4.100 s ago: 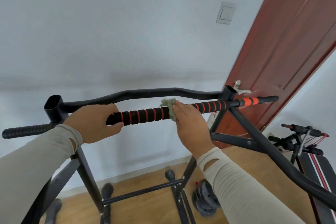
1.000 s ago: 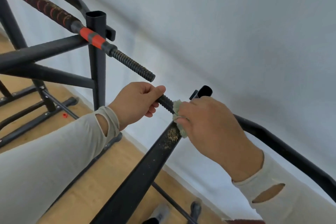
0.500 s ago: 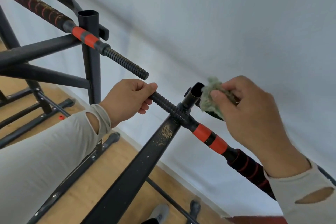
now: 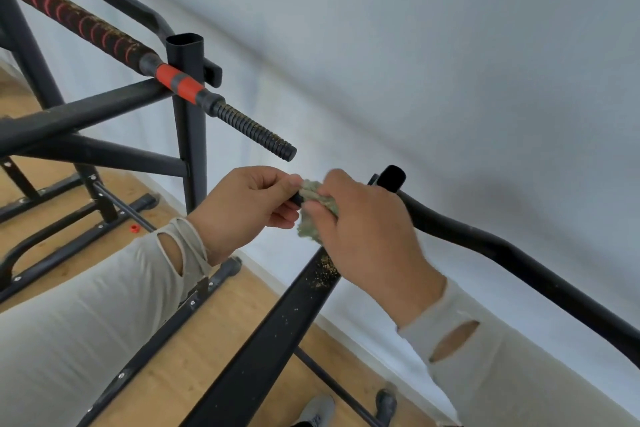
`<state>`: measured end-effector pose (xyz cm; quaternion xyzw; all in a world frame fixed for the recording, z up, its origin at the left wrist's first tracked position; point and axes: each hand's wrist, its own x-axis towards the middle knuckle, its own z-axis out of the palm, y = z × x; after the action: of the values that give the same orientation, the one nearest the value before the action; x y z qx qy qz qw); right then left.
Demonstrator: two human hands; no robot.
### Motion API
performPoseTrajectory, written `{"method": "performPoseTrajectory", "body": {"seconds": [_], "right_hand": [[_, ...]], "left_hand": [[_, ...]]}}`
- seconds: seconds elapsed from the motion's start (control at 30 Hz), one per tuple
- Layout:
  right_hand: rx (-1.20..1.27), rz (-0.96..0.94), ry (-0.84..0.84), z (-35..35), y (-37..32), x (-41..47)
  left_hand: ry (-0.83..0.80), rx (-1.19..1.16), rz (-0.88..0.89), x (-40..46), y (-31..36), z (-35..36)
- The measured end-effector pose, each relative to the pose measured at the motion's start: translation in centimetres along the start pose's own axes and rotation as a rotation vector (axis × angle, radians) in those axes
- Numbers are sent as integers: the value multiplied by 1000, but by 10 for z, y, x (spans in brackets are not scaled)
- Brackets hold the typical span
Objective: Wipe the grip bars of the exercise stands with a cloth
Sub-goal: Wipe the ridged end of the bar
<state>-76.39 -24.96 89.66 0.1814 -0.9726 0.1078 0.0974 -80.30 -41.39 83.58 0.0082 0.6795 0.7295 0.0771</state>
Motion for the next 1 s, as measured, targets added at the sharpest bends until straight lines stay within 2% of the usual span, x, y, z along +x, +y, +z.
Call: {"method": "performPoseTrajectory", "body": {"seconds": [0.13, 0.33, 0.47, 0.67, 0.77, 0.87, 1.0], "right_hand": [[81, -1, -98, -1, -5, 14], [-7, 18, -212, -41, 36, -36], [-86, 29, -293, -49, 37, -35], [-134, 0, -147, -20, 3, 4], [-46, 12, -90, -2, -15, 30], [53, 41, -157, 5, -18, 38], [5, -4, -232, -10, -7, 22]], "left_hand": [[5, -16, 0, -4, 0, 1], [17, 15, -29, -5, 2, -1], [-11, 99, -35, -6, 6, 0], [-118, 64, -137, -5, 13, -11], [-126, -3, -209, -4, 15, -14], [-88, -73, -271, -2, 12, -18], [-100, -106, -267, -5, 14, -22]]}}
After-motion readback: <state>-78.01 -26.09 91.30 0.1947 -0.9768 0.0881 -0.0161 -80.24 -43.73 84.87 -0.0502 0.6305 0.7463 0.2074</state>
